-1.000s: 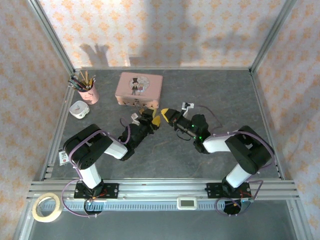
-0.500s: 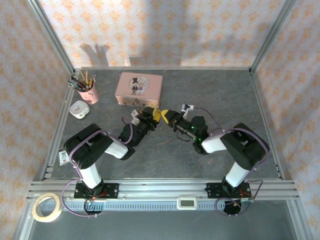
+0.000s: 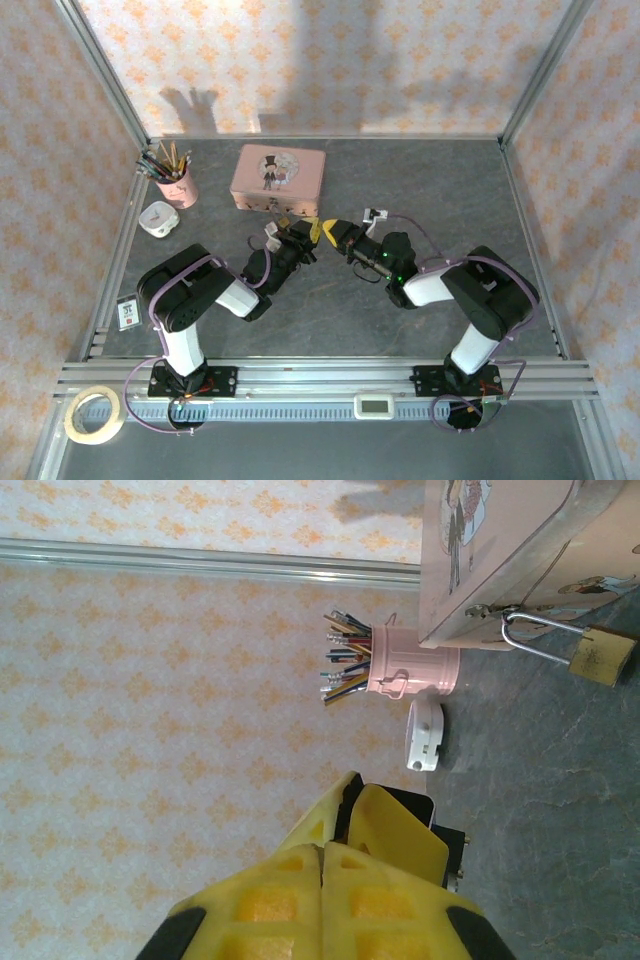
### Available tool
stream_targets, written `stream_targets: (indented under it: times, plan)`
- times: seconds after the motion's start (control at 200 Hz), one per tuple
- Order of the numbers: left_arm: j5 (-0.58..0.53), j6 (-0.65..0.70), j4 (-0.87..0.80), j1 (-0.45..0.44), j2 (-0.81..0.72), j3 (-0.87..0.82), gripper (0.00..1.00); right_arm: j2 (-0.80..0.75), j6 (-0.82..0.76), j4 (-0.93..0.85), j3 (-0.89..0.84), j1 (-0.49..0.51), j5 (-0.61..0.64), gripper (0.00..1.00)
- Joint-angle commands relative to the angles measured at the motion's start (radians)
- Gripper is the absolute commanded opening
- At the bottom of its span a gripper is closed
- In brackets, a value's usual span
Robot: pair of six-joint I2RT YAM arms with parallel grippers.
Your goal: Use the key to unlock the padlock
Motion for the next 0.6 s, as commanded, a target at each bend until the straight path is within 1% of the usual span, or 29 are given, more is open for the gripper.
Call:
stream_targets:
  times: [0.0, 0.09, 0.145, 0.2, 0.285, 0.365, 0.43, 0.48, 0.596]
  plan:
    - [0.015, 0.041, 0.118, -0.005, 0.000, 0.007, 0.00, -0.058, -0.068, -0.060, 0.036, -0.005, -0.035, 0.06]
    - [0.029, 0.111, 0.071, -0.002, -0.032, -0.002, 0.00, -0.119, -0.159, -0.185, 0.048, -0.010, -0.012, 0.26]
    - [0.036, 0.167, 0.023, 0.001, -0.058, -0.011, 0.00, -0.173, -0.249, -0.297, 0.060, -0.014, 0.018, 0.35]
    - [0.050, 0.234, -0.034, 0.002, -0.089, -0.014, 0.00, -0.228, -0.364, -0.473, 0.096, -0.014, 0.058, 0.42]
    - [0.070, 0.361, -0.136, 0.003, -0.143, -0.008, 0.00, -0.294, -0.522, -0.687, 0.154, -0.015, 0.107, 0.43]
    - [0.084, 0.484, -0.287, 0.004, -0.199, 0.017, 0.00, -0.340, -0.623, -0.792, 0.176, -0.016, 0.140, 0.45]
    - [0.094, 0.586, -0.391, 0.005, -0.239, 0.046, 0.00, -0.365, -0.690, -0.848, 0.188, -0.025, 0.144, 0.45]
    - [0.100, 0.659, -0.437, 0.004, -0.265, 0.061, 0.00, -0.381, -0.730, -0.878, 0.194, -0.033, 0.137, 0.45]
    - [0.146, 0.853, -0.525, 0.006, -0.310, 0.108, 0.00, -0.416, -0.786, -0.862, 0.182, -0.059, 0.062, 0.45]
